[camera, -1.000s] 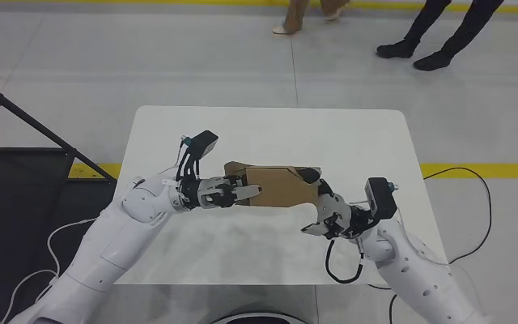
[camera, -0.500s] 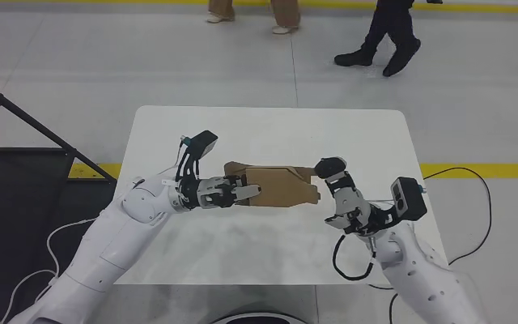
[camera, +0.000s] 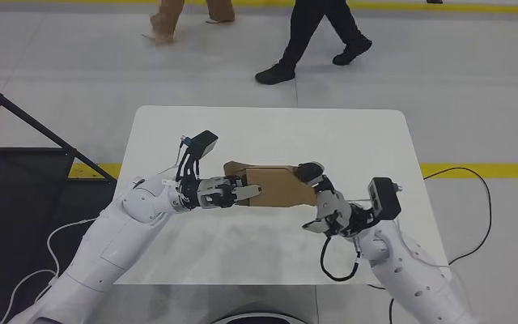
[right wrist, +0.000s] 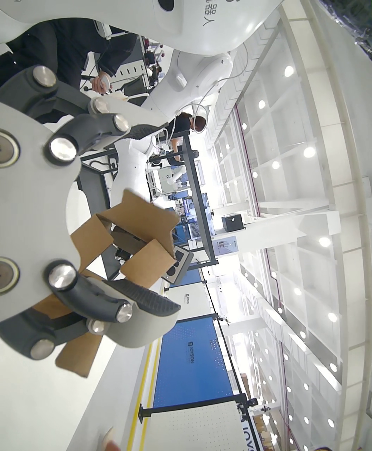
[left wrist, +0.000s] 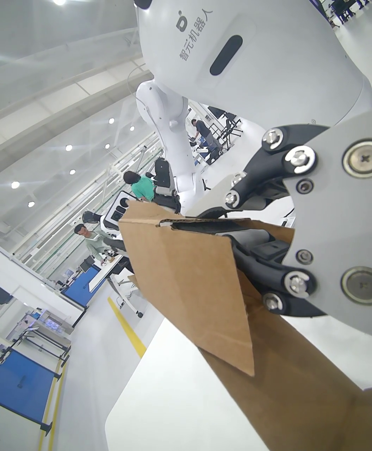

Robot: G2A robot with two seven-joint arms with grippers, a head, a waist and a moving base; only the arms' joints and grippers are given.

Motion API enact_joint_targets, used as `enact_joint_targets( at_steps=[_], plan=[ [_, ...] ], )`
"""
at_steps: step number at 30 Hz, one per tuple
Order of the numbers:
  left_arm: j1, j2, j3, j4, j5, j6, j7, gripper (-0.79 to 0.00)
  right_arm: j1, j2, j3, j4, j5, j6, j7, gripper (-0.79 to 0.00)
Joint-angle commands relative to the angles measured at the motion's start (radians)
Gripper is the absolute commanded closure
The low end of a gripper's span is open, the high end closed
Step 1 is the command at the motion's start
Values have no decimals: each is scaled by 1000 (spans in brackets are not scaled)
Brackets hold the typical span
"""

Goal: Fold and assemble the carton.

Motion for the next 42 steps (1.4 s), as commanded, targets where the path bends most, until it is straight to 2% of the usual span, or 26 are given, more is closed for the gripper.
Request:
enact_joint_targets(
  at_steps=[1,13,22,31,37,42],
  plan=[
    [0,0,0,0,0,0,0,0,1,0,-7,-2,0,0,11,-785],
    [-1,0,2,1,-3,1,-1,0,3,-1,3,9,10,0,11,-785],
    [0,0,-2,0,0,-7,7,0,-62,8,63,-13,-21,0,-39,-785],
    [2,2,-5,-5,5,-14,14,0,-111,27,79,-51,-22,0,-6,-785],
    [6,3,-9,-8,5,-15,15,0,-135,29,117,-59,-35,0,-62,-785],
    [6,4,-10,-9,4,-14,14,0,-148,34,105,-66,-38,0,-32,-785]
  ],
)
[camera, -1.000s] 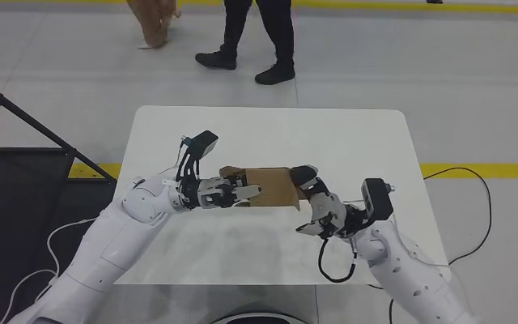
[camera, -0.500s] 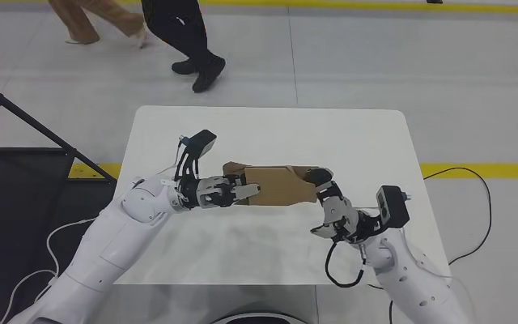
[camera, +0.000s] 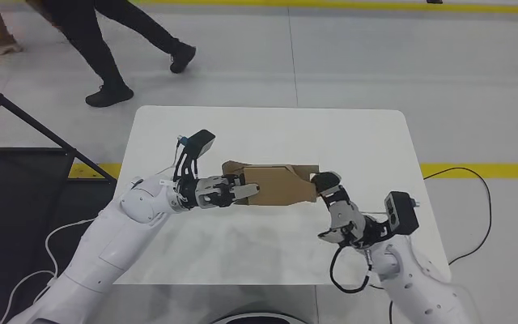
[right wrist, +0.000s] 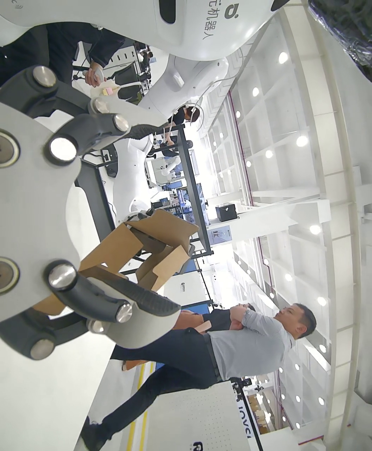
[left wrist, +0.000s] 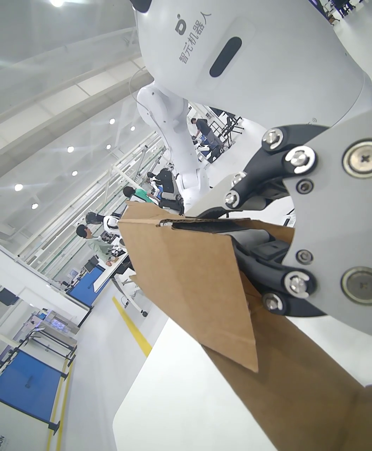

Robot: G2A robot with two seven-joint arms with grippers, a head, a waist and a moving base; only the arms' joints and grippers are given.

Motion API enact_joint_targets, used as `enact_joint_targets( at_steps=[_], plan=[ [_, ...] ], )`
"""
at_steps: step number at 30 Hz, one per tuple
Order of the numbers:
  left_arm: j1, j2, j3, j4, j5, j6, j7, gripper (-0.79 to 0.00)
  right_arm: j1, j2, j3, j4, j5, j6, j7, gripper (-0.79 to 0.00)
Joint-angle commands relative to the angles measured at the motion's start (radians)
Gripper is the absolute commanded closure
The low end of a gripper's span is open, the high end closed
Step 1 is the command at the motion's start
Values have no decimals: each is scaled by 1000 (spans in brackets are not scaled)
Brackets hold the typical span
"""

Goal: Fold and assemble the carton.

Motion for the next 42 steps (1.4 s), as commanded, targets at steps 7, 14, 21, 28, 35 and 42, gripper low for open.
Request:
enact_joint_targets(
  at_steps=[7,14,21,28,35,42],
  plan=[
    [-3,-1,4,0,0,0,0,0,18,12,-38,-8,41,0,76,-785],
    [-7,-2,10,3,-2,1,-1,0,58,11,-78,-4,76,0,120,-785],
    [-9,-2,13,6,-3,2,-2,0,91,4,-114,15,103,0,145,-785],
    [-8,-1,14,6,-2,1,-1,0,103,2,-121,24,110,0,146,-785],
    [-8,0,11,6,-1,-2,2,0,68,11,-67,19,90,0,80,-785],
    [-2,4,3,-1,-2,-4,4,0,-20,33,28,-3,71,0,-2,-785]
  ],
)
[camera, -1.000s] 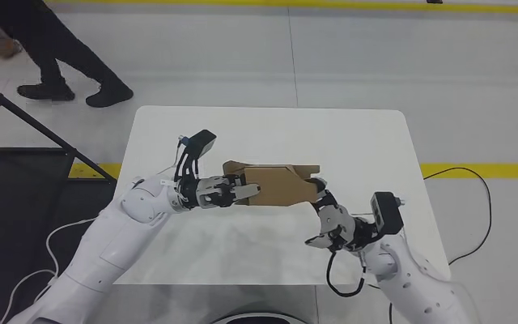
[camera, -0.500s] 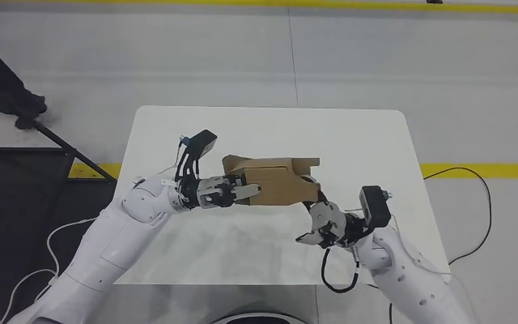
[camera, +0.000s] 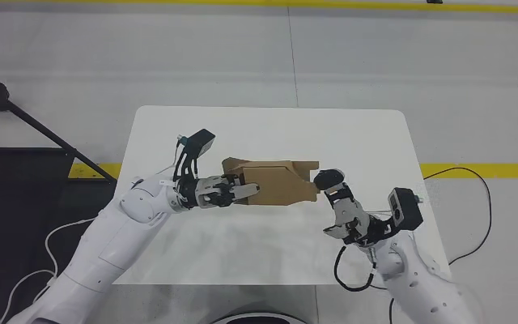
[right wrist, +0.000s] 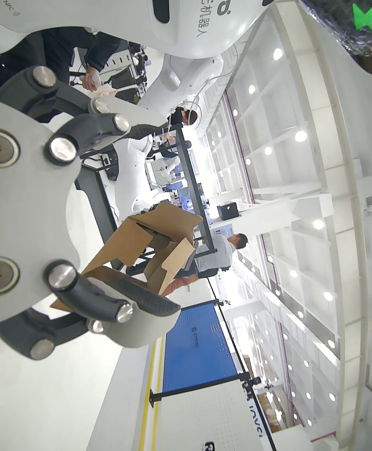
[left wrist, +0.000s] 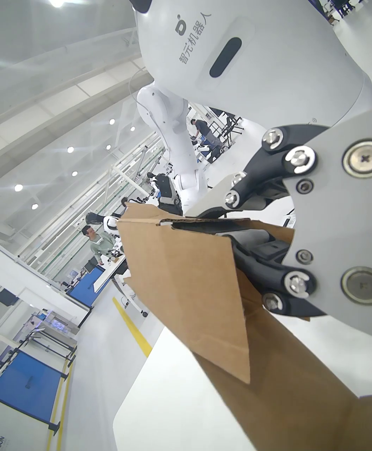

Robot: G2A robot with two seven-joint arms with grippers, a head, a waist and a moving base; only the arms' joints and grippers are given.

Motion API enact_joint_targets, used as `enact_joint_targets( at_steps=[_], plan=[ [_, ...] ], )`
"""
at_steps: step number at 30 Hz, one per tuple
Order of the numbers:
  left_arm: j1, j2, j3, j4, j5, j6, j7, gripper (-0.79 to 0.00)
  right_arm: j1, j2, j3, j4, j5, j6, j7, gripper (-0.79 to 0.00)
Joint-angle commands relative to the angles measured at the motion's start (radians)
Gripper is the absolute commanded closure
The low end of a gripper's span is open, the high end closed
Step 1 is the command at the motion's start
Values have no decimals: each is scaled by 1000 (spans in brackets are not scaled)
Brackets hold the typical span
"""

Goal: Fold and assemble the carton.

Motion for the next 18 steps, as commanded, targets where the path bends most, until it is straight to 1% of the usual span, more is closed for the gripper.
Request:
enact_joint_targets(
  at_steps=[1,7,18],
  plan=[
    [1,1,-1,-2,0,0,0,0,-25,6,24,-9,-5,0,-21,-785],
    [3,2,-3,-5,-1,1,-1,0,-72,14,76,7,22,4,-75,-785],
    [6,3,-5,-7,-1,1,-1,0,-76,13,75,4,28,12,-67,-785]
  ],
)
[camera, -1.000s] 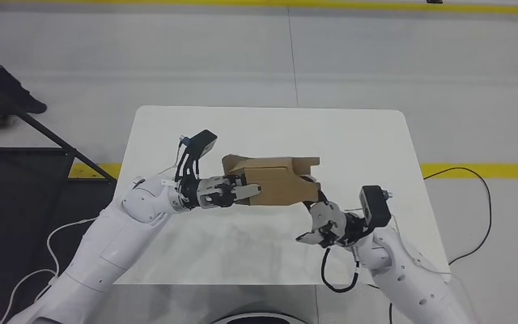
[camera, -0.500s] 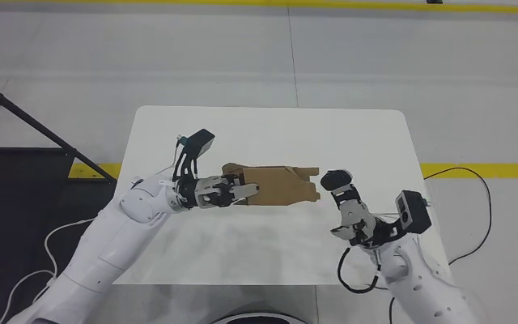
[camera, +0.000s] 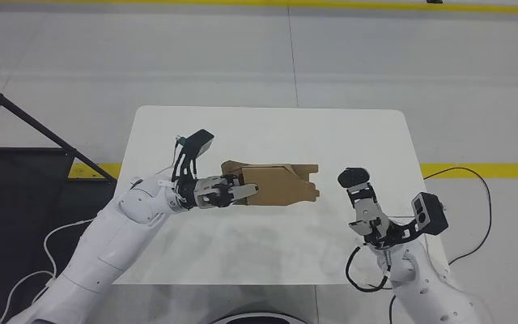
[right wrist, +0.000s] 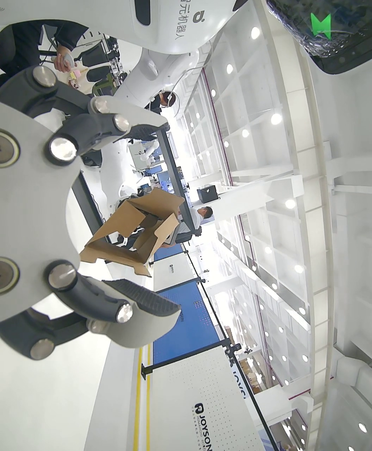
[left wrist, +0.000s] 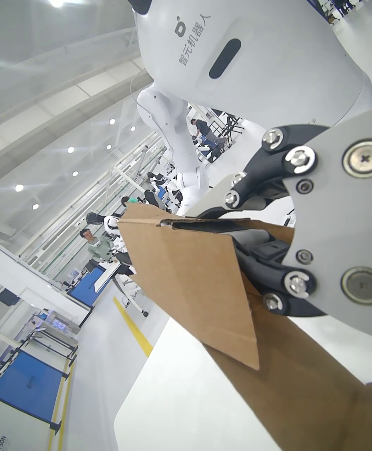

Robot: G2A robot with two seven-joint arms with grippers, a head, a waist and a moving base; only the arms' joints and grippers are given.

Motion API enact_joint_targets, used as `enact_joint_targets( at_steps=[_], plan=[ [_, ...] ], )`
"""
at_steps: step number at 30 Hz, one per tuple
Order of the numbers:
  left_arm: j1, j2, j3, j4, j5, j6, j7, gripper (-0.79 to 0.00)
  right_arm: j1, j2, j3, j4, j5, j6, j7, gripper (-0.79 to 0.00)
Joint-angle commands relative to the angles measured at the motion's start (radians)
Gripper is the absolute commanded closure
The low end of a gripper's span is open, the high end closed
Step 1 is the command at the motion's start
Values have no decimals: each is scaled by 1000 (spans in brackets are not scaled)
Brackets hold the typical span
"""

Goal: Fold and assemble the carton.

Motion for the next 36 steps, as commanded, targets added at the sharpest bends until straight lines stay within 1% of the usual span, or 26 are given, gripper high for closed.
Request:
enact_joint_targets(
  at_steps=[1,4,11,19,24,36],
  plan=[
    [0,0,0,0,0,0,0,0,-7,-3,-4,-7,22,12,23,-785],
    [-1,0,0,0,0,-1,1,0,-7,-8,-12,3,87,-5,68,-785],
    [-1,0,1,1,-3,-2,2,0,24,-16,-53,26,246,-5,194,-785],
    [-6,0,5,5,-6,-1,1,0,53,-16,-83,35,404,-5,314,-785],
    [-9,1,9,7,-8,0,0,0,62,-15,-93,45,475,-5,374,-785],
    [-10,5,11,7,-13,-2,2,0,83,-11,-117,30,610,-5,561,-785]
  ],
)
